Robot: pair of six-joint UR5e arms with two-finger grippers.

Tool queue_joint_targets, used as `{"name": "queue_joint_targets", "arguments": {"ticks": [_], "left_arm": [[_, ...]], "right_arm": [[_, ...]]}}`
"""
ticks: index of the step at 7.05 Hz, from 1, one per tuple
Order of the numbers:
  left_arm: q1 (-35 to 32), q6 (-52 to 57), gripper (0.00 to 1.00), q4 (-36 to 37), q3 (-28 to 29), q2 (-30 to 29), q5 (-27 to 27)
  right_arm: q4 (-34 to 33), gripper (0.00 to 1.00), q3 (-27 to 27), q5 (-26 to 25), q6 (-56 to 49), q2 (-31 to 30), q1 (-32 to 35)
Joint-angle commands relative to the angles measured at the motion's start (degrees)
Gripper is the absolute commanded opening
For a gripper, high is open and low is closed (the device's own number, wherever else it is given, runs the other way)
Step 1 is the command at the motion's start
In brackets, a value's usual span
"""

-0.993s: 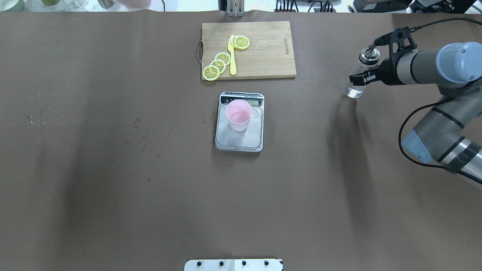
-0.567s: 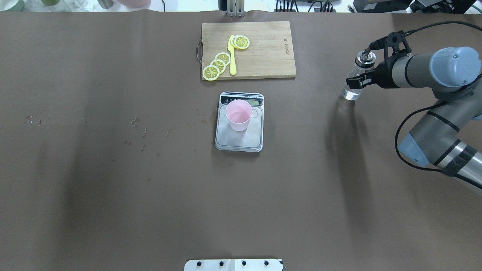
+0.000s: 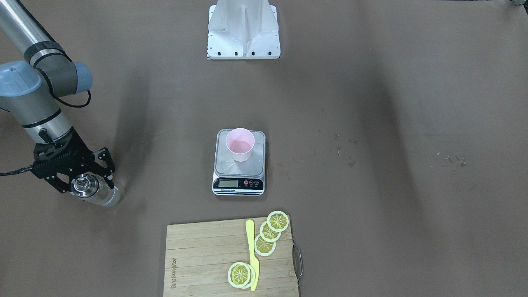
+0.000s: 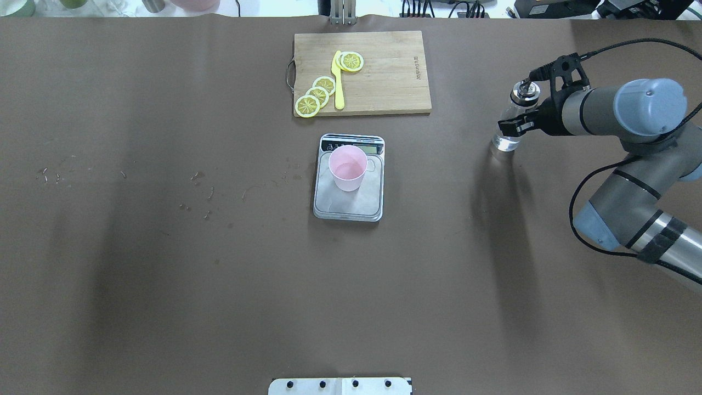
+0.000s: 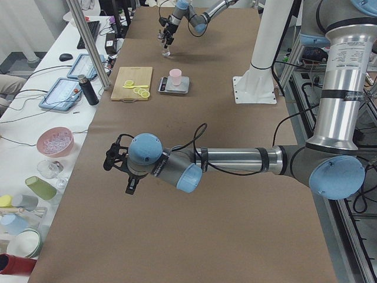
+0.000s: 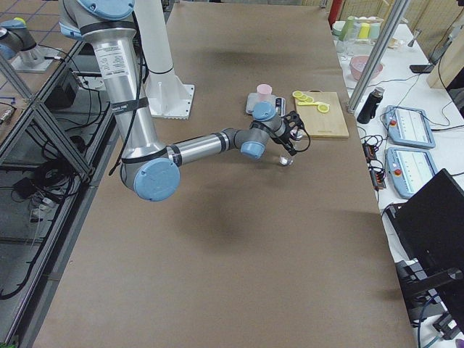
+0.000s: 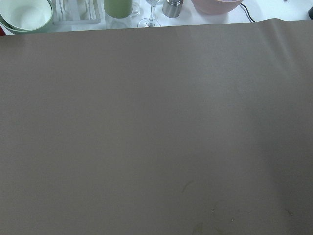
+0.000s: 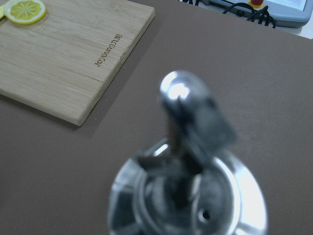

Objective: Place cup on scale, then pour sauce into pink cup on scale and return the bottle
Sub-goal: 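Lower the dispenser onto the table with the right gripper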

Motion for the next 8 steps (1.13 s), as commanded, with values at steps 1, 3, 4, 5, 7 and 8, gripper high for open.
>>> {"name": "queue_joint_targets", "arguments": {"ticks": [1,3,4,5,7,8], "left_arm": [[0.0,0.05,0.97,0.0,-0.08,-0.06,0.0],[0.0,-0.04,0.97,0.0,0.01,-0.06,0.0],[0.0,0.05,0.97,0.0,0.01,-0.06,0.09],[0.0,-0.04,0.97,0.0,0.01,-0.06,0.0],[0.0,-0.04,0.97,0.0,-0.08,-0.06,0.0],[0.0,-0.04,0.97,0.0,-0.08,-0.06,0.0]], "right_arm": [[0.16,0.49,-0.02,-0.2,0.01,0.0,-0.29],[0.24,0.61,-0.02,-0.29,0.01,0.0,-0.38],[0.33,0.66,-0.02,-0.46,0.01,0.0,-0.38],[0.42,0.79,0.07,-0.99,0.01,0.0,-0.55],[0.51,0.98,-0.02,-1.08,0.01,0.0,-0.64],[0.51,0.99,-0.02,-0.99,0.01,0.0,-0.64]]}}
